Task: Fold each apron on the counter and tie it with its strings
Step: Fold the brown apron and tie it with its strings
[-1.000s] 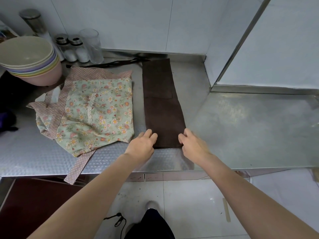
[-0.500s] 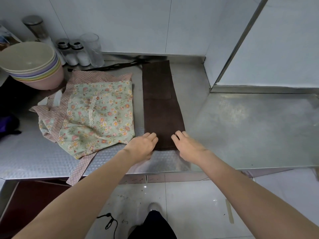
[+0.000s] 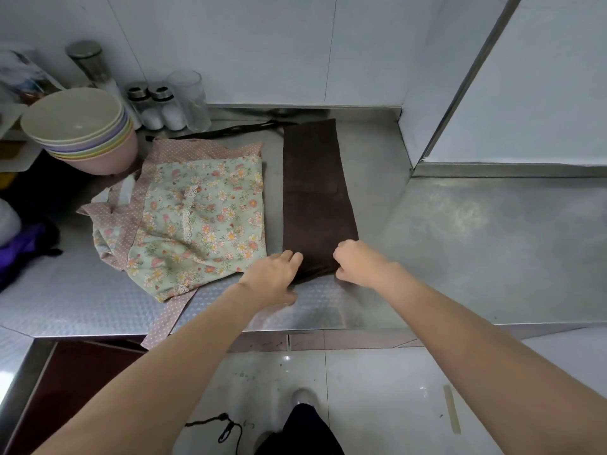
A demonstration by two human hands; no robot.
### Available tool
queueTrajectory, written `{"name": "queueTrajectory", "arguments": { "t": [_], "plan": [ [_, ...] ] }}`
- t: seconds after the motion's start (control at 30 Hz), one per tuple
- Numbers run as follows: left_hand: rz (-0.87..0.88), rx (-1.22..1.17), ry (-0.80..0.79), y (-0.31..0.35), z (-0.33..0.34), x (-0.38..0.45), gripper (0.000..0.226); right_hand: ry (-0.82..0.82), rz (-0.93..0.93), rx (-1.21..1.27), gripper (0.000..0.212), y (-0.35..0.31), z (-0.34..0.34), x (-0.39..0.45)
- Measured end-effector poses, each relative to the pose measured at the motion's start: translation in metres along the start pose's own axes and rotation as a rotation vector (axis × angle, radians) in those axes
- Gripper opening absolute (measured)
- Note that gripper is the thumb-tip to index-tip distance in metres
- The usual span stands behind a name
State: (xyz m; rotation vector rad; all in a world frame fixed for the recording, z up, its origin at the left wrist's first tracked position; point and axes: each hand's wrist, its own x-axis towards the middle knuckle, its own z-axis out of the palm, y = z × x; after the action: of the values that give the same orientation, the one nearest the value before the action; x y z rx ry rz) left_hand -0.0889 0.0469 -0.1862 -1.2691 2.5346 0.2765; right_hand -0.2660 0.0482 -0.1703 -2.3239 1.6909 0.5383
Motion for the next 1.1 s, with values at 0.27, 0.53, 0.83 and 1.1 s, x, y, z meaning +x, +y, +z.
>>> {"name": "queueTrajectory", "arguments": {
  "t": [0.27, 0.53, 0.83, 1.1],
  "plan": [
    [0.082, 0.057, 0.039, -0.009, 0.01, 0.001, 0.04, -0.074, -0.024, 0.072, 0.057, -0.011, 0.024, -0.027],
    [-0.071, -0.659, -0.077, -0.029, 0.005, 0.001, 0.029, 0.063, 0.144, 0.408, 0.018, 0.0, 0.023, -0.028],
    [-0.409, -0.866, 0.028, -0.025, 0.003, 0.011, 0.039, 0.261, 0.427, 0.676, 0.027, 0.001, 0.025, -0.013],
    [-0.524, -0.767, -0.041, -0.015, 0.004, 0.012, 0.035, 0.193, 0.539, 0.338, 0.027, -0.018, 0.036, 0.003]
  ]
}}
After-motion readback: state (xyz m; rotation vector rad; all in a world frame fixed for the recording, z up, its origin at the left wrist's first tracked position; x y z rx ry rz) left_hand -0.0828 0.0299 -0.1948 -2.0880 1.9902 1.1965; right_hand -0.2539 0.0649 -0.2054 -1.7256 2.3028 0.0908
